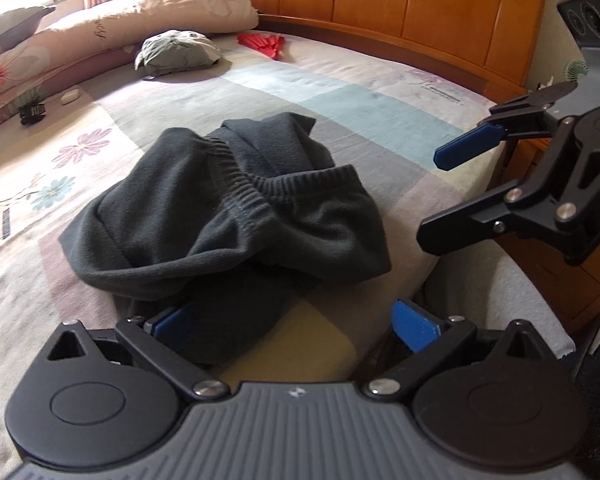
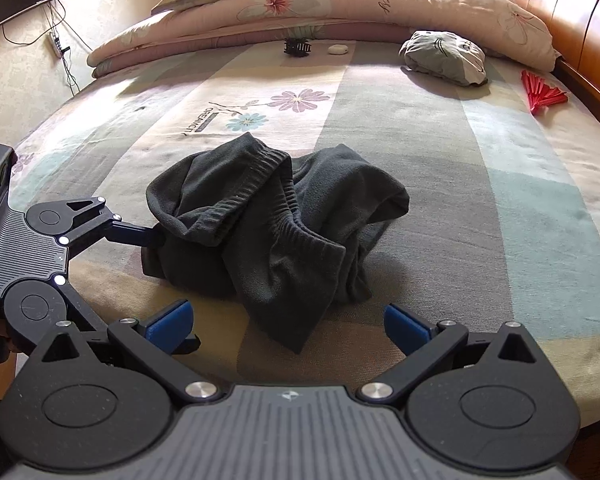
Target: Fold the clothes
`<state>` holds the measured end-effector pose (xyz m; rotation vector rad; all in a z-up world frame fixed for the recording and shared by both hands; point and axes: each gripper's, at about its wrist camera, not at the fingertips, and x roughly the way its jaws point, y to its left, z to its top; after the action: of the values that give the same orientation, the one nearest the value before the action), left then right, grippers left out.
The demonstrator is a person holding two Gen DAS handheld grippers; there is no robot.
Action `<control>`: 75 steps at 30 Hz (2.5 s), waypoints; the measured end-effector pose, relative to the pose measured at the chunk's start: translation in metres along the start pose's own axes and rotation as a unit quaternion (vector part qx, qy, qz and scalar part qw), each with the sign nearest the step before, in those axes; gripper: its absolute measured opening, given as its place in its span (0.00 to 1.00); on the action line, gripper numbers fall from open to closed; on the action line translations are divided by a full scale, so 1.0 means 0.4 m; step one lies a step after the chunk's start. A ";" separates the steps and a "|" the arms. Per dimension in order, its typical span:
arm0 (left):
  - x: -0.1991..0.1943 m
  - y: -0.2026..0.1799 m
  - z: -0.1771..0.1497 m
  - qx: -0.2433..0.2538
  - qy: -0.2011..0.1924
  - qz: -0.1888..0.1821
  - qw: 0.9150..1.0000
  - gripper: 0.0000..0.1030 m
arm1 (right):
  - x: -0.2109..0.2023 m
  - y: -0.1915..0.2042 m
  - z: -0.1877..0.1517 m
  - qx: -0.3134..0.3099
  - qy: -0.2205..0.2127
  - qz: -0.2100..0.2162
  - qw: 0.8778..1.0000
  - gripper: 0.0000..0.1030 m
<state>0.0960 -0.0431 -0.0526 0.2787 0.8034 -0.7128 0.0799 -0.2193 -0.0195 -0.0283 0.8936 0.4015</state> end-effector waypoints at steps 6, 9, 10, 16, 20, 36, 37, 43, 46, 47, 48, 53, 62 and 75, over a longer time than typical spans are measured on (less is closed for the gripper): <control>0.005 0.047 0.046 0.002 -0.026 0.017 1.000 0.99 | 0.005 -0.026 0.008 0.014 0.000 0.005 1.000 1.00; -0.003 0.094 0.075 -0.008 -0.040 0.027 0.999 0.99 | 0.012 -0.034 0.020 0.014 0.000 0.014 1.000 1.00; -0.004 0.110 0.085 -0.010 -0.045 0.031 0.998 0.99 | 0.015 -0.036 0.026 0.014 0.000 0.018 1.000 1.00; 0.027 0.213 0.140 -0.022 -0.052 0.069 0.996 0.99 | 0.041 -0.035 0.086 0.000 -0.006 0.038 0.999 1.00; 0.048 0.285 0.170 -0.039 -0.049 0.103 0.993 0.99 | 0.068 -0.026 0.116 -0.004 -0.002 0.051 0.999 1.00; -0.035 0.296 0.053 -0.103 -0.044 0.123 0.986 0.99 | 0.189 0.018 0.155 -0.037 0.012 0.147 0.988 1.00; -0.036 0.294 0.047 -0.104 -0.038 0.123 0.986 0.99 | 0.212 0.013 0.148 -0.041 0.017 0.138 0.989 1.00; -0.048 0.296 0.061 -0.106 -0.042 0.120 0.986 0.99 | 0.247 0.006 0.120 -0.088 0.029 0.122 0.988 1.00; -0.039 0.306 0.074 -0.119 -0.044 0.123 0.984 0.99 | 0.244 0.009 0.119 -0.095 0.037 0.109 0.989 1.00; -0.035 0.307 0.072 -0.122 -0.043 0.118 0.984 0.99 | 0.234 0.006 0.123 -0.090 0.035 0.113 0.989 1.00; -0.031 0.307 0.070 -0.125 -0.043 0.114 0.985 0.99 | 0.225 0.004 0.127 -0.085 0.034 0.117 0.989 1.00; -0.014 0.291 0.039 -0.128 -0.030 0.107 0.986 0.99 | 0.165 -0.017 0.190 -0.073 -0.008 0.159 0.985 0.99; -0.038 0.279 -0.037 -0.164 -0.020 0.094 0.982 0.99 | 0.279 -0.018 0.359 -0.131 -0.001 0.140 0.981 0.60; -0.021 0.294 -0.050 -0.171 0.000 0.082 0.982 0.99 | 0.442 0.006 0.421 -0.191 0.064 0.219 0.955 0.14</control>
<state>0.1603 0.0572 -0.0639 0.0326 0.8775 -0.4107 0.3042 -0.1270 -0.0478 -0.2159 0.9389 0.9941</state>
